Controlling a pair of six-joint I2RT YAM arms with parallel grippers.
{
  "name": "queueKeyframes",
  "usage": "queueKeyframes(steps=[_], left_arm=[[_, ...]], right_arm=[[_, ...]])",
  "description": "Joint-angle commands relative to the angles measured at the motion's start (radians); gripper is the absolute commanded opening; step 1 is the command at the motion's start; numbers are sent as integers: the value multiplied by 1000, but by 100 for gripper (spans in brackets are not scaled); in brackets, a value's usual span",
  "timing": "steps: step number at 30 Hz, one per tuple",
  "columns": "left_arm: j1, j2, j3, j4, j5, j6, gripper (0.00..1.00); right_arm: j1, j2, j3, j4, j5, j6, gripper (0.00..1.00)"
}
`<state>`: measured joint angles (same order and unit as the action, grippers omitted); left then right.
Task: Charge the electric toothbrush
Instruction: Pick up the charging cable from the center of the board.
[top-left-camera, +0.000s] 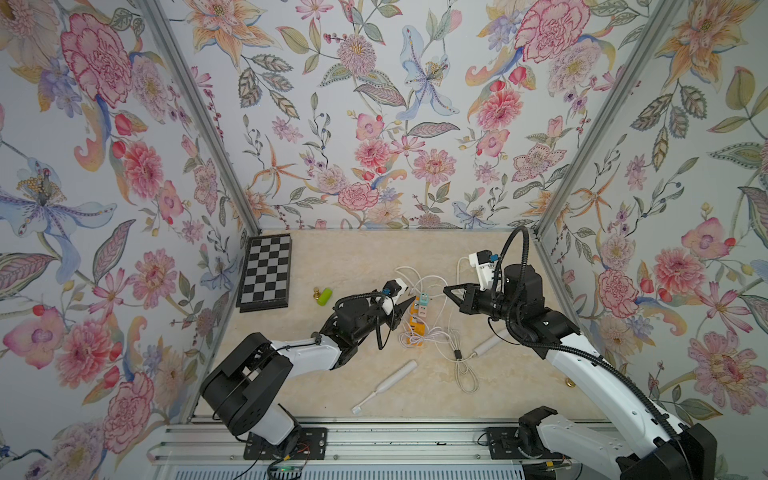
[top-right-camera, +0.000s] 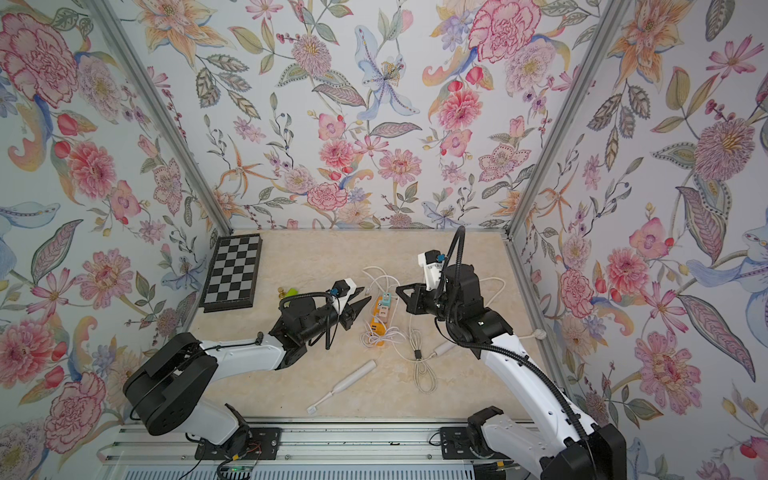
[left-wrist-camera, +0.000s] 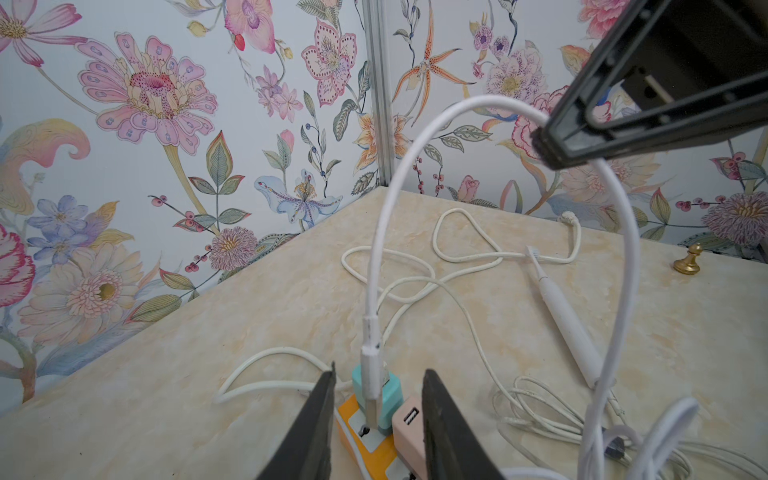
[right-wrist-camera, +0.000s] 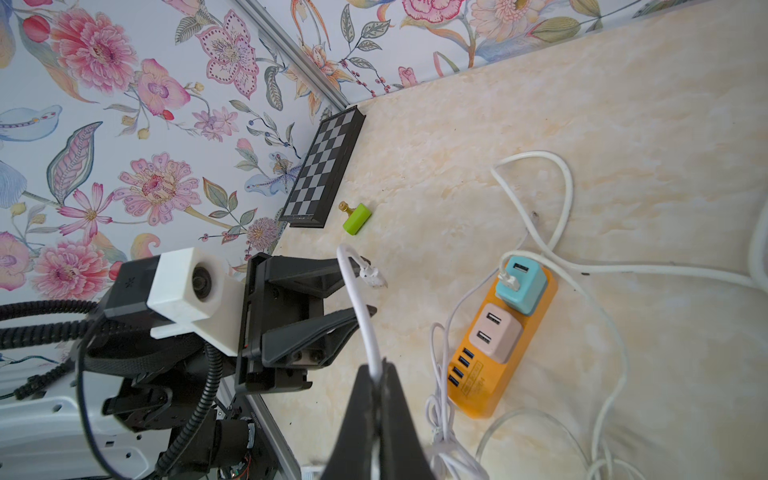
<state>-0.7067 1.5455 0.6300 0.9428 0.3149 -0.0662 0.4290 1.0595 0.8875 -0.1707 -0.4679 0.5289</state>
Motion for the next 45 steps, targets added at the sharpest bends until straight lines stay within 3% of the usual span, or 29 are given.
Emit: queueKeyframes(steps=[1, 4, 8, 12, 28, 38, 45], left_arm=[[8, 12, 38, -4, 36, 31, 30], [8, 40, 44, -14, 47, 31, 24], [9, 57, 37, -26, 59, 28, 27], [8, 56, 46, -41, 50, 30, 22], [8, -12, 49, -33, -39, 37, 25], [8, 3, 80, -81, 37, 55, 12], [9, -4, 95, -102, 15, 43, 1]], right_arm=[[-7, -32, -7, 0, -18, 14, 0], [-7, -37, -7, 0, -17, 13, 0], [-11, -41, -2, -1, -16, 16, 0], [-12, -39, -3, 0, -19, 16, 0], [-17, -41, -16, 0, -22, 23, 0], [-16, -37, -3, 0, -21, 28, 0], [-21, -38, -6, -5, -27, 22, 0]])
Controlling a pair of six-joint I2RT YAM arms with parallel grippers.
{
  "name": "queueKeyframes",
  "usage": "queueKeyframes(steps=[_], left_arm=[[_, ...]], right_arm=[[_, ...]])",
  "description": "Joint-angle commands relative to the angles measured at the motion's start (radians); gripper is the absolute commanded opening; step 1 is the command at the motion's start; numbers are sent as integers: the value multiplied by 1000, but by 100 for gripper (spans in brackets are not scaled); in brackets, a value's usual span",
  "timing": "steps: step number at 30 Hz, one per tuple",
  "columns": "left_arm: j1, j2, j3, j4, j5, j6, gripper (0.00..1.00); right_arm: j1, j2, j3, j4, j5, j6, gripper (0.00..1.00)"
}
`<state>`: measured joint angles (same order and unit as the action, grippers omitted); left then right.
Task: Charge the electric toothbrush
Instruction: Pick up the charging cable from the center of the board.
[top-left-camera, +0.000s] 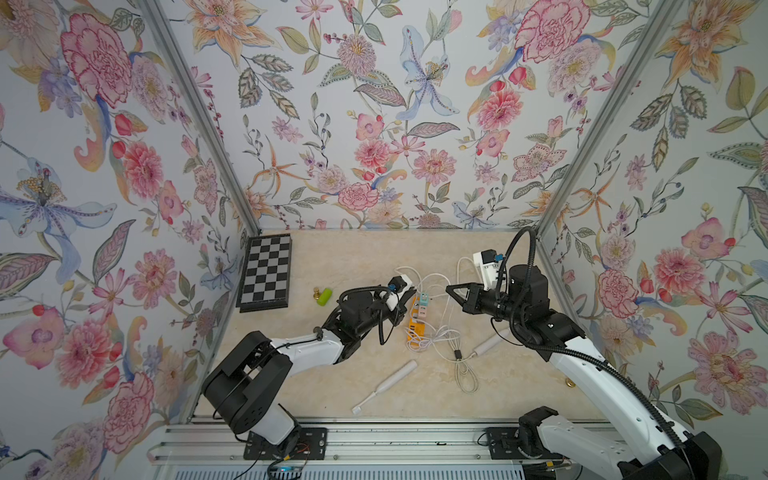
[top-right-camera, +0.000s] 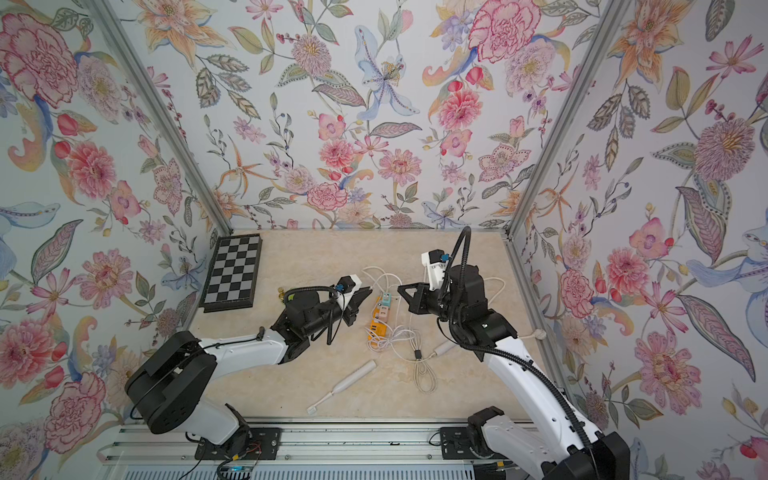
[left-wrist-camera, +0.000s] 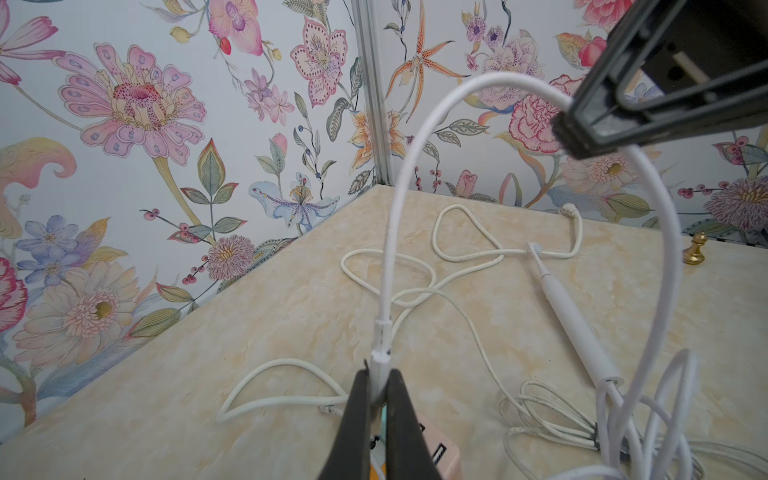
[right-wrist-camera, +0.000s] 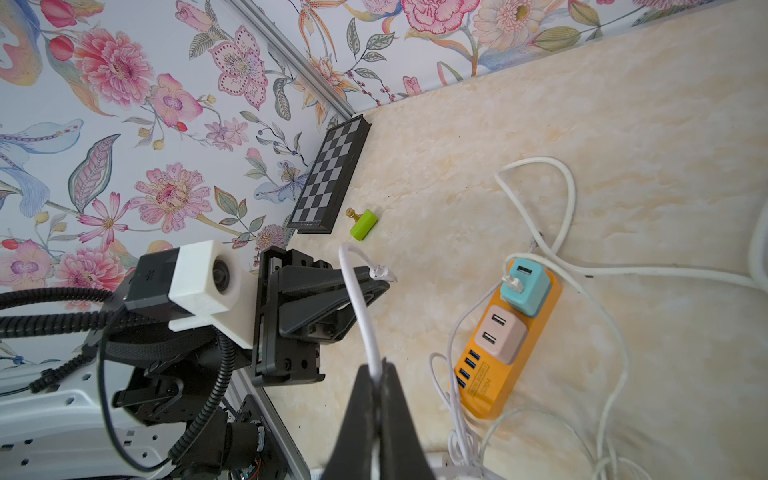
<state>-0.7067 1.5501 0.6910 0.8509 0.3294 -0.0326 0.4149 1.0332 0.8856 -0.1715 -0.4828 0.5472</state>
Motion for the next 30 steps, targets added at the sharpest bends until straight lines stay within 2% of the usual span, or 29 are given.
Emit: queueKeyframes(steps=[1, 3, 6, 7, 10, 14, 19, 23, 30], left_arm=[[9, -13, 33, -17, -3, 0, 0], [8, -21, 41, -48, 4, -21, 0], [8, -48, 42, -100, 12, -64, 0], [8, -61, 45, -128, 9, -75, 0], [7, -92, 55, -212, 15, -91, 0], [9, -101, 89, -307, 23, -92, 0], [5, -96, 130, -354, 111, -101, 0], [4, -98, 136, -375, 147, -92, 0], [-5, -109, 148, -394, 189, -99, 0]], right_arm=[[-8, -16, -5, -10, -9, 2, 0], [-15, -18, 1, -38, 2, -11, 8], [-17, -9, 40, -147, 60, -58, 33], [-17, -8, 57, -186, 81, -72, 39], [17, -21, 114, -269, 136, -72, 51], [145, -4, 181, -306, 192, -27, 61], [227, 114, 229, -287, 169, 76, 62], [222, 173, 241, -275, 215, 140, 56], [200, 215, 233, -209, 213, 186, 46]])
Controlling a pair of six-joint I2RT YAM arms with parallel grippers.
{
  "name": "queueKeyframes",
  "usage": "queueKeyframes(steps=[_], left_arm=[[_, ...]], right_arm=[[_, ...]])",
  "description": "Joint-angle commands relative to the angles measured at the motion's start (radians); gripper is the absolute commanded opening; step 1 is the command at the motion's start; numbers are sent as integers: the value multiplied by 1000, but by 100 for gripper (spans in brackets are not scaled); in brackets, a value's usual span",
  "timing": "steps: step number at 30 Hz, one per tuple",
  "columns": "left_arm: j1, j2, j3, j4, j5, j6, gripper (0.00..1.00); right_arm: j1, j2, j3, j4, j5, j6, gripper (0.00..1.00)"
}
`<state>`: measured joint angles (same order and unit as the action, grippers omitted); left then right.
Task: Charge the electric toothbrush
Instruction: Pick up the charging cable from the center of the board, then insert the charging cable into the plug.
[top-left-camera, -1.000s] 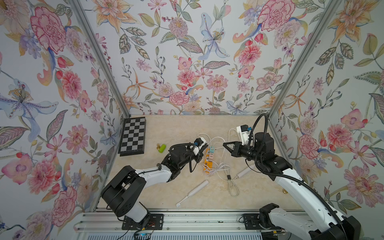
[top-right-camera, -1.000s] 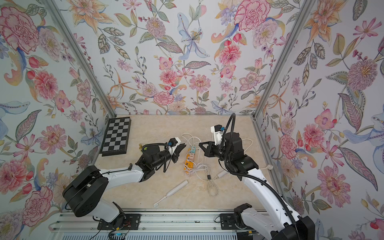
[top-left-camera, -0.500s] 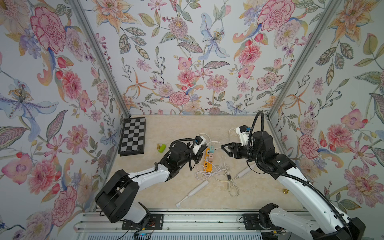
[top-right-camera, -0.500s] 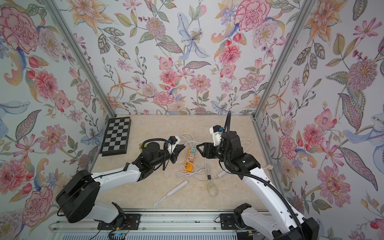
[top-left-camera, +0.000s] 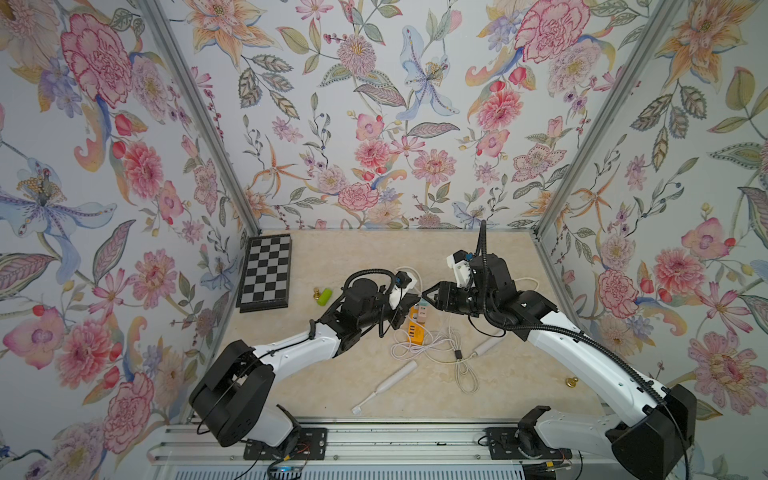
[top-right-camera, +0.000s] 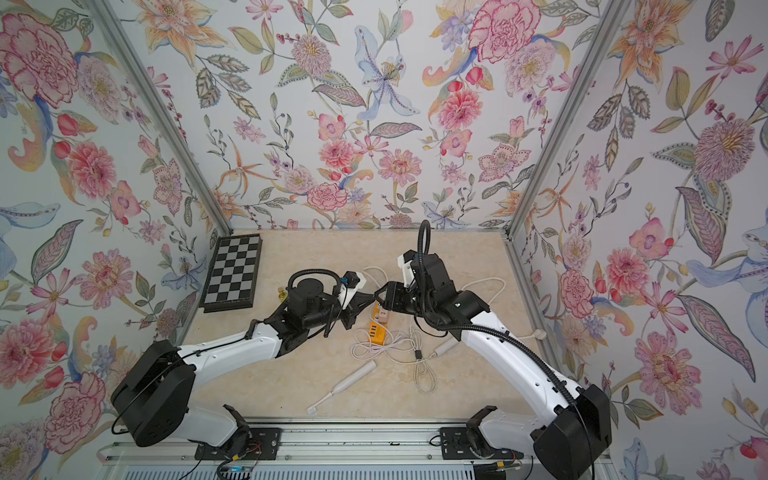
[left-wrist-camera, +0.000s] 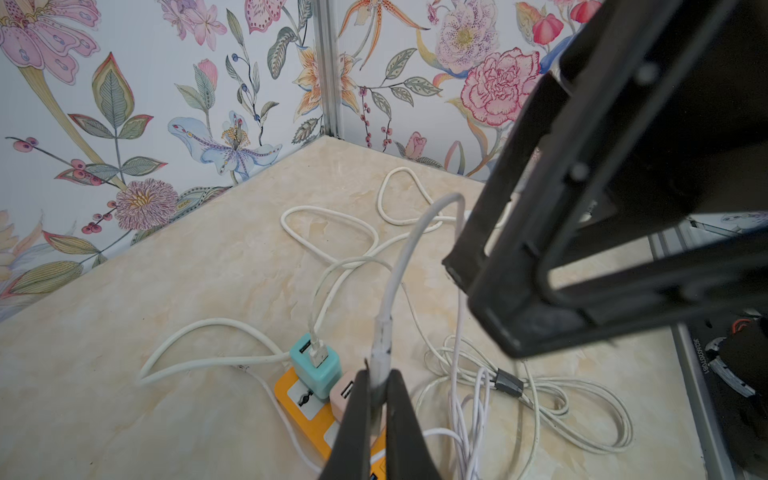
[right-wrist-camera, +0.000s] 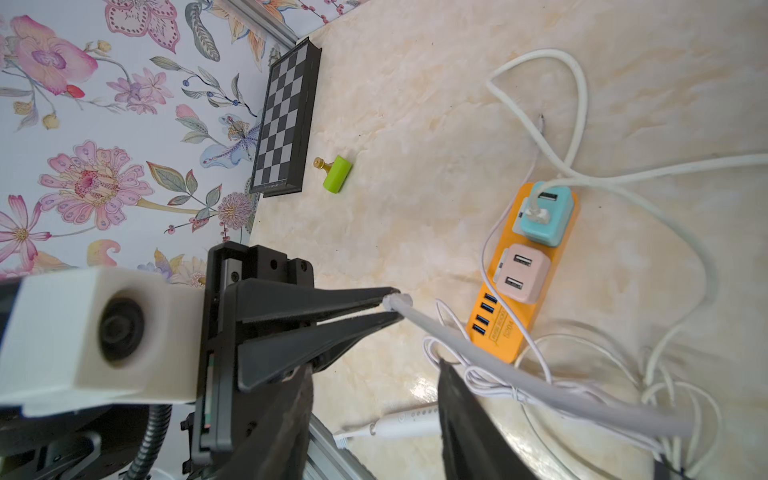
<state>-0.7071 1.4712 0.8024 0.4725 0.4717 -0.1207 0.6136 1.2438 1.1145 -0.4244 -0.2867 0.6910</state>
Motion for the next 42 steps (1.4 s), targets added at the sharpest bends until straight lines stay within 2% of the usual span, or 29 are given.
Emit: queueKeyframes(steps=[1, 8, 18, 28, 31, 39, 42], left_arm=[[-5, -25, 47, -27, 58, -11, 0], [-16, -12, 78, -41, 93, -9, 0], [-29, 0, 106, -67, 143, 4, 0], [-32, 17, 128, -95, 141, 24, 0], [-32, 18, 133, -92, 142, 27, 0], [-32, 1, 123, -85, 121, 27, 0], [-32, -17, 103, -68, 100, 26, 8]], right_arm=[[3, 8, 0, 55, 27, 39, 43], [4, 22, -17, 102, 57, -13, 30], [0, 48, -38, 152, 53, -45, 20], [-3, 11, -82, 207, 51, -75, 17], [-2, 8, -94, 217, 46, -85, 8], [20, 11, -117, 234, 104, -98, 0], [29, 12, -117, 234, 149, -86, 0]])
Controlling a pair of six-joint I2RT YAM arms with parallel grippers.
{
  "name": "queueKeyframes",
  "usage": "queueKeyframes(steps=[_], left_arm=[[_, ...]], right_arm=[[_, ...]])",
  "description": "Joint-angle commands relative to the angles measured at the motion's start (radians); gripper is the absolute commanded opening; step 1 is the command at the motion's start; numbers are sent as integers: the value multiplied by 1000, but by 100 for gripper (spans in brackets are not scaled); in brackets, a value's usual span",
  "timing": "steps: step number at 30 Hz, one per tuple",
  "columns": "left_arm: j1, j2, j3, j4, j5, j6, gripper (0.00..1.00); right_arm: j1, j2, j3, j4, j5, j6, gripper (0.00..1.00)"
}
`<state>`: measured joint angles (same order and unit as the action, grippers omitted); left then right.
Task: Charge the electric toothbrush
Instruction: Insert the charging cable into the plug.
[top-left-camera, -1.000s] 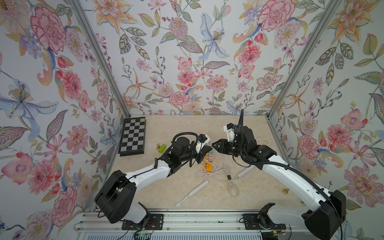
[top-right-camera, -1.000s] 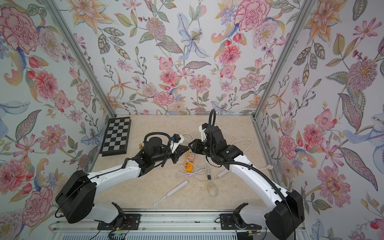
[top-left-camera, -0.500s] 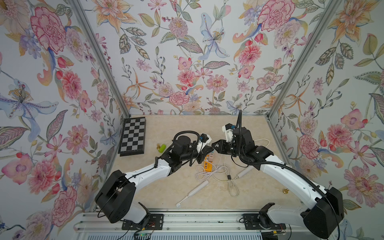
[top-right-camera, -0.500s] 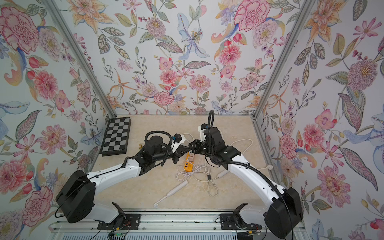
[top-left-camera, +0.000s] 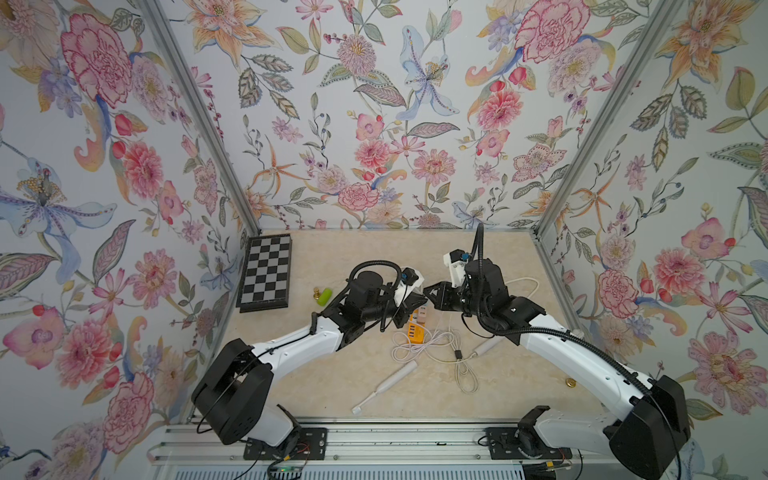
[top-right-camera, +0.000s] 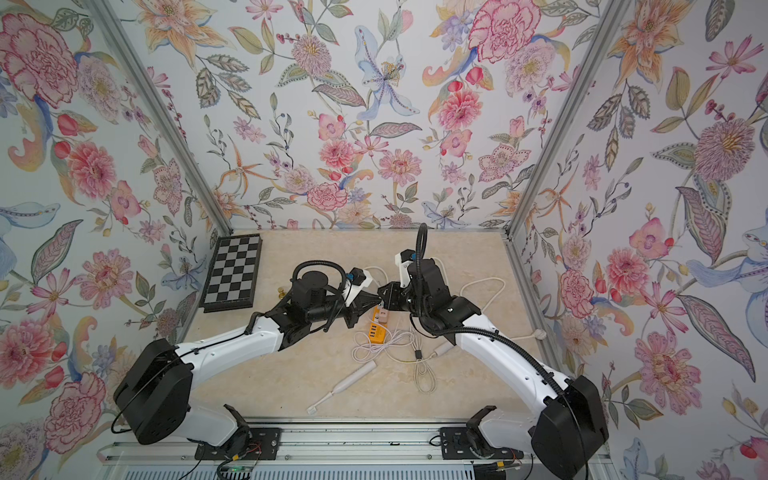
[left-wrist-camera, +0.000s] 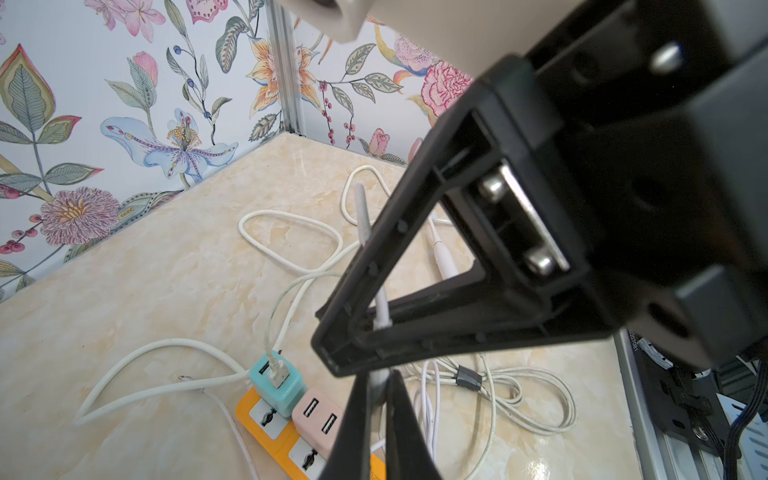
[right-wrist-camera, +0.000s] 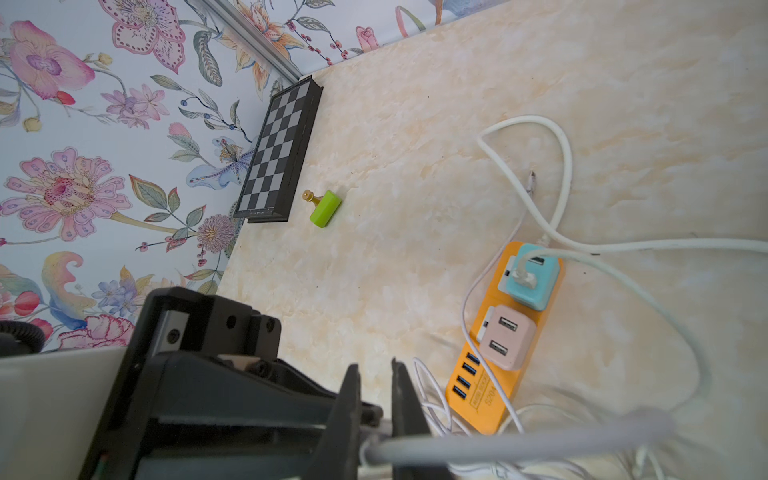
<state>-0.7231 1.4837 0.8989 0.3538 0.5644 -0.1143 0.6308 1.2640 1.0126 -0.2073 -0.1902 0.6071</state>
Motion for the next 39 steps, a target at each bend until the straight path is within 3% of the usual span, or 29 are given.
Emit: queueKeyframes(steps=[1, 4, 9, 15, 24, 32, 39], left_arm=[[-16, -37, 0, 56, -5, 17, 15], [-16, -70, -27, 50, -63, 5, 39], [-16, -172, -175, 121, -205, -86, 48], [-16, -266, -292, 119, -332, -218, 49], [-16, -402, -433, 152, -440, -314, 54], [-16, -478, -486, 139, -490, -342, 56], [-15, -497, -503, 142, -494, -344, 56]], right_arm=[[34, -5, -13, 16, 76, -1, 0], [68, -2, -13, 7, 181, 14, 0], [118, 43, -16, -8, 412, 40, 0], [208, 143, 14, -8, 687, 39, 0], [254, 280, 18, 45, 886, 121, 0], [281, 361, 27, 45, 917, 238, 0], [290, 395, 51, 29, 950, 254, 0]])
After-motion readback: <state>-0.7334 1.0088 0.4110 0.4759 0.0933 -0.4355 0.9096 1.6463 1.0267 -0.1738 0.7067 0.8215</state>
